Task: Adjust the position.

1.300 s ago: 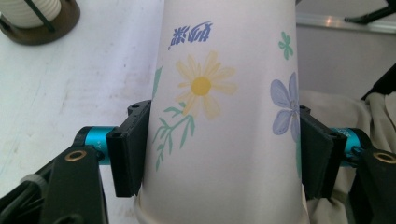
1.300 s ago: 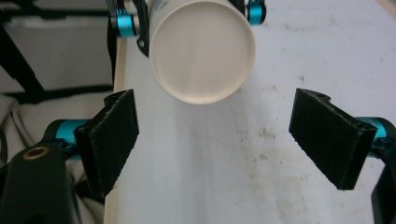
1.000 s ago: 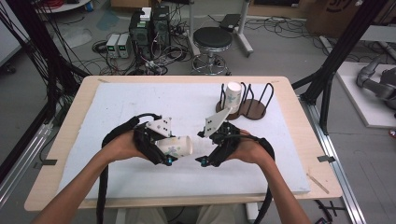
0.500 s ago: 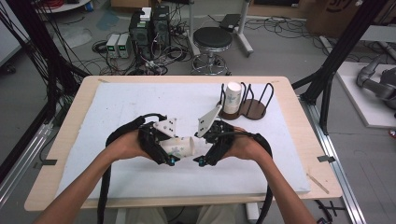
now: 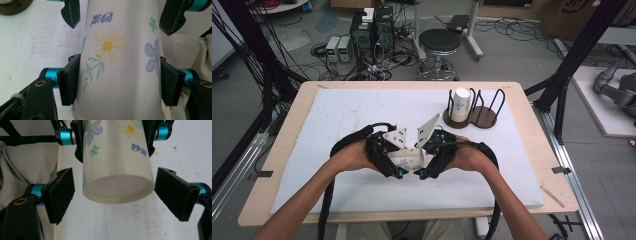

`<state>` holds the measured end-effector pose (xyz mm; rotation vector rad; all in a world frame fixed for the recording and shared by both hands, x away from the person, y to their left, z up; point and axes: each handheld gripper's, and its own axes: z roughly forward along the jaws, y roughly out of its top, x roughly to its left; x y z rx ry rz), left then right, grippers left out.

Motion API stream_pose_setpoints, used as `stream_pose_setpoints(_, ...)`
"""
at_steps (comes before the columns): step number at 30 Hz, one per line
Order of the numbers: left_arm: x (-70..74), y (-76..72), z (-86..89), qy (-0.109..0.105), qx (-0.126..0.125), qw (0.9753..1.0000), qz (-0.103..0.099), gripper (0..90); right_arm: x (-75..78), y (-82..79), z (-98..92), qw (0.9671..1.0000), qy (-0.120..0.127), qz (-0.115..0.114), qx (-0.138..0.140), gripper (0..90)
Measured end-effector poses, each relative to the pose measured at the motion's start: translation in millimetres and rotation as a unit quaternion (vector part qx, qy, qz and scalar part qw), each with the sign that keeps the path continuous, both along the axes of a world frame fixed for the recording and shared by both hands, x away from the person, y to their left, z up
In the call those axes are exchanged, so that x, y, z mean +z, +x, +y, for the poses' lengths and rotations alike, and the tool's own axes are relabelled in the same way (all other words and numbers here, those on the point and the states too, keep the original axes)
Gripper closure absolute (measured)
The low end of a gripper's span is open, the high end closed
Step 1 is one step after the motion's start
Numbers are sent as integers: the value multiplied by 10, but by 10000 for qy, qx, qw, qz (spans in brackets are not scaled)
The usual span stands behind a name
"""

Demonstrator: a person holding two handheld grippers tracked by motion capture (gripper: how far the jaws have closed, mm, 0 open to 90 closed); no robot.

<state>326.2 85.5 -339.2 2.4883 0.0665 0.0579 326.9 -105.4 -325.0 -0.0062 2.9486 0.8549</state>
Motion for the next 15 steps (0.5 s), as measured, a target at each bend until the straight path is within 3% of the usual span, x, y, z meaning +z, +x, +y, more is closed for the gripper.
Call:
stream_pose_setpoints(4, -8, -12, -12, 7, -42, 10000, -51, 296, 1, -5, 41, 10000, -55, -1, 69, 347)
stream_pose_setpoints(15, -20, -1, -1, -29, -67, 10000, -36, 297, -3, 6, 44, 10000, -87, 37, 20, 375)
